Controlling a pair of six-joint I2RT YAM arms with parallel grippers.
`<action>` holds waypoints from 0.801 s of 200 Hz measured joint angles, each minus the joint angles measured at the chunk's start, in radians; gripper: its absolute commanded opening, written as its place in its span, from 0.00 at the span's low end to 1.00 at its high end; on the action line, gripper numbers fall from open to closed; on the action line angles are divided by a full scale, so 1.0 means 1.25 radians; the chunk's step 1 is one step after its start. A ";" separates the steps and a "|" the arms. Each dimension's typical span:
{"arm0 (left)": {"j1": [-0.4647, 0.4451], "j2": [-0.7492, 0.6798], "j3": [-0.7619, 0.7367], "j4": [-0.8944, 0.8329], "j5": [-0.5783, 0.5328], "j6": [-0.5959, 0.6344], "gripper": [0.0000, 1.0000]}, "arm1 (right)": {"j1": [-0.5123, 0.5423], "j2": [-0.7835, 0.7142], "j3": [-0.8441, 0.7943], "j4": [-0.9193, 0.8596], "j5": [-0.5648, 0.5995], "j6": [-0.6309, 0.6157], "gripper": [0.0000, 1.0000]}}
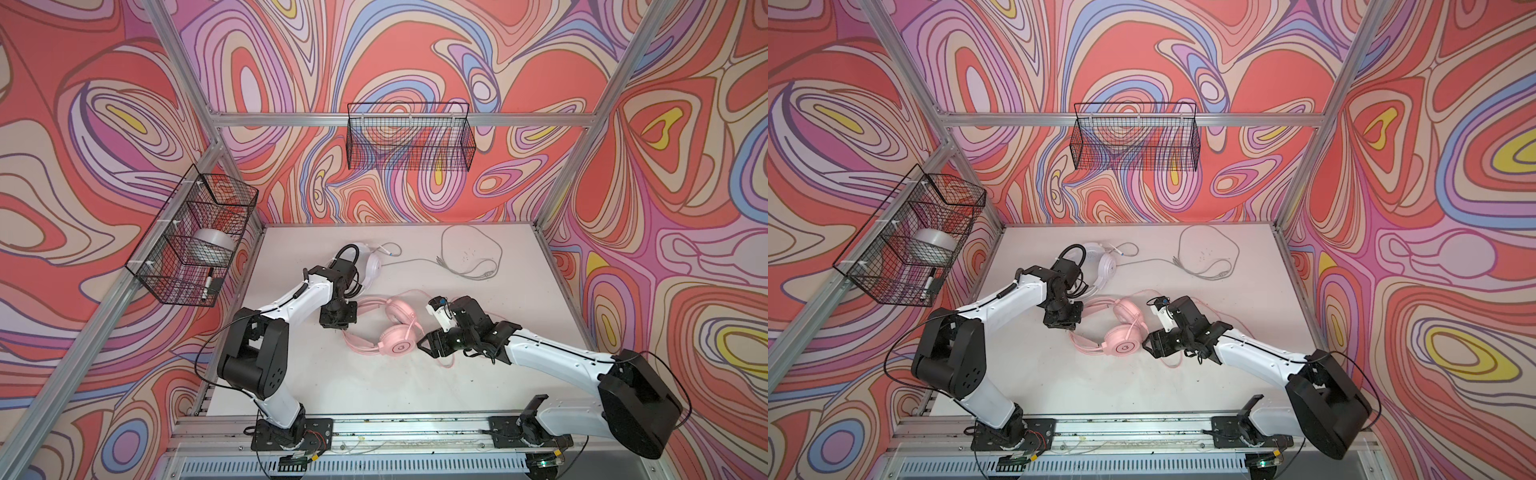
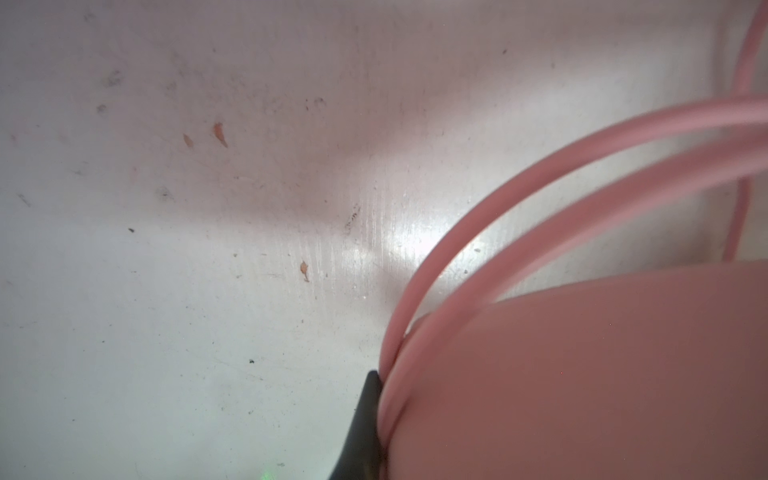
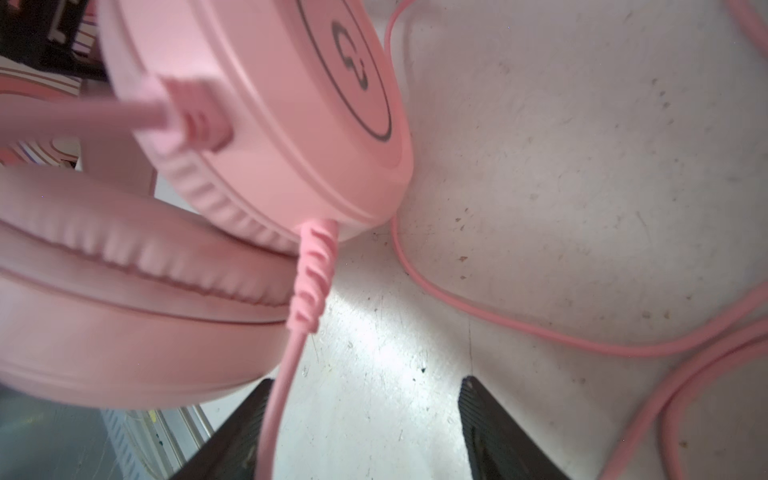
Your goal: Wrap the headphones
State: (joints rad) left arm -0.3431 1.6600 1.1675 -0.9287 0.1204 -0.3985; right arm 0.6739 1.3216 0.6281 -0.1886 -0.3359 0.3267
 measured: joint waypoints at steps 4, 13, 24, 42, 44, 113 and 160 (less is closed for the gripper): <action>0.004 0.000 0.004 0.000 0.002 -0.001 0.00 | 0.000 0.005 -0.001 0.003 0.000 0.001 0.69; 0.012 -0.001 0.014 0.000 0.005 -0.002 0.00 | 0.001 0.015 -0.005 0.015 0.000 0.004 0.67; 0.023 -0.005 0.022 0.000 0.010 -0.005 0.00 | 0.001 0.025 -0.011 0.024 0.000 0.007 0.66; 0.048 -0.018 0.026 0.000 0.021 -0.011 0.00 | 0.001 0.038 -0.020 0.039 -0.001 0.008 0.65; 0.052 -0.020 0.026 0.000 0.023 -0.011 0.00 | 0.001 0.040 -0.021 0.040 -0.001 0.008 0.64; 0.098 -0.074 0.085 -0.023 0.038 -0.020 0.00 | 0.001 0.107 -0.039 0.097 -0.017 0.008 0.60; 0.128 -0.094 0.123 -0.050 0.032 -0.032 0.00 | 0.001 0.130 -0.044 0.128 -0.029 0.007 0.57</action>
State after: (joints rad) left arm -0.1837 1.5429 1.3209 -0.9909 0.1608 -0.4385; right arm 0.6754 1.4841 0.5728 -0.0292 -0.3717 0.3355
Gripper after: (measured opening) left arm 0.078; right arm 0.577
